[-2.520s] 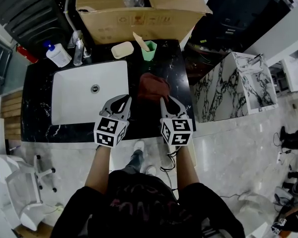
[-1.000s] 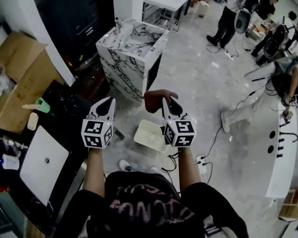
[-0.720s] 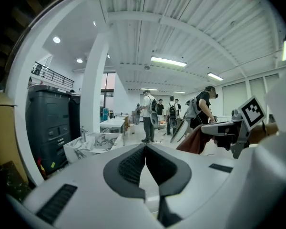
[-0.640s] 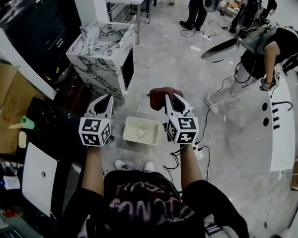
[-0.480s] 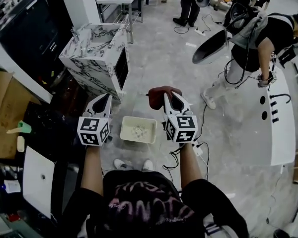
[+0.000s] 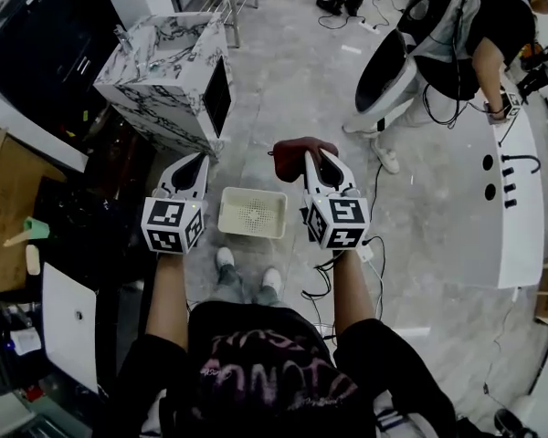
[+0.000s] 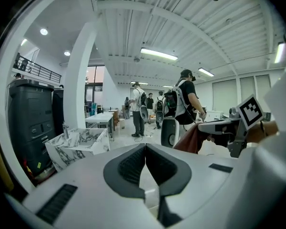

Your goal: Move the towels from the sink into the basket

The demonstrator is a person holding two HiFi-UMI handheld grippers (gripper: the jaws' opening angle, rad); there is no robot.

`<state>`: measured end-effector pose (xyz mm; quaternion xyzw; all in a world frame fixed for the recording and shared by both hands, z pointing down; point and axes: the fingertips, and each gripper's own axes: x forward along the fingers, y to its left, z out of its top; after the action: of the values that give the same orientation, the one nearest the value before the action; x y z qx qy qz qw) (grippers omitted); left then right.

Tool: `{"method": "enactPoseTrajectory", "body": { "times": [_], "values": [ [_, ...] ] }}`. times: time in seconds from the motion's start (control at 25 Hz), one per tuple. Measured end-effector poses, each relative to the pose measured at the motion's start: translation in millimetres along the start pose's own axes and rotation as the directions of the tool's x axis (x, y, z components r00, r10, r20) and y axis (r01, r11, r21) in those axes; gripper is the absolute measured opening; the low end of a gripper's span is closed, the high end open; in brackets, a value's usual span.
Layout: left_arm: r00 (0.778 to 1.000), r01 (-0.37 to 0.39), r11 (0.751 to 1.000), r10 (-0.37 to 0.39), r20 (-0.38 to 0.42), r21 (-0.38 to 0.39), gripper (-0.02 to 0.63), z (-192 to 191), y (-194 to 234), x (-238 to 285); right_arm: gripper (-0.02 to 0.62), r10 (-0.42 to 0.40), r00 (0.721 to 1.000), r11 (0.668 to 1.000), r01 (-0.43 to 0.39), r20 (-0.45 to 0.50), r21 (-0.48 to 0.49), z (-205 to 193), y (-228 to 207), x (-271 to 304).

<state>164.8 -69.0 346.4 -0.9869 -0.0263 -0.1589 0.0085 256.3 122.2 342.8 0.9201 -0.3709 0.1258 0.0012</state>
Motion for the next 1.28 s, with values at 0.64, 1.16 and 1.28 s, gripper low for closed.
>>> {"method": "enactPoseTrajectory", "body": {
  "times": [0.64, 1.16, 1.28],
  "values": [
    [0.987, 0.055, 0.996, -0.066, -0.15, -0.075, 0.017, -95, 45, 71, 0.063, -0.049, 0.985, 0.997, 0.057, -0.166, 0.045, -99, 2, 69],
    [0.953, 0.056, 0.986, -0.1, -0.284, -0.159, 0.017, -208, 55, 120, 0.064, -0.023, 0.952, 0.994, 0.054, -0.305, 0.092, -212, -2, 111],
    [0.945, 0.051, 0.983, -0.105, -0.31, -0.177, 0.017, -237, 57, 129, 0.064, -0.029, 0.944, 0.989, 0.075, -0.329, 0.129, -240, -5, 118]
  ]
}}
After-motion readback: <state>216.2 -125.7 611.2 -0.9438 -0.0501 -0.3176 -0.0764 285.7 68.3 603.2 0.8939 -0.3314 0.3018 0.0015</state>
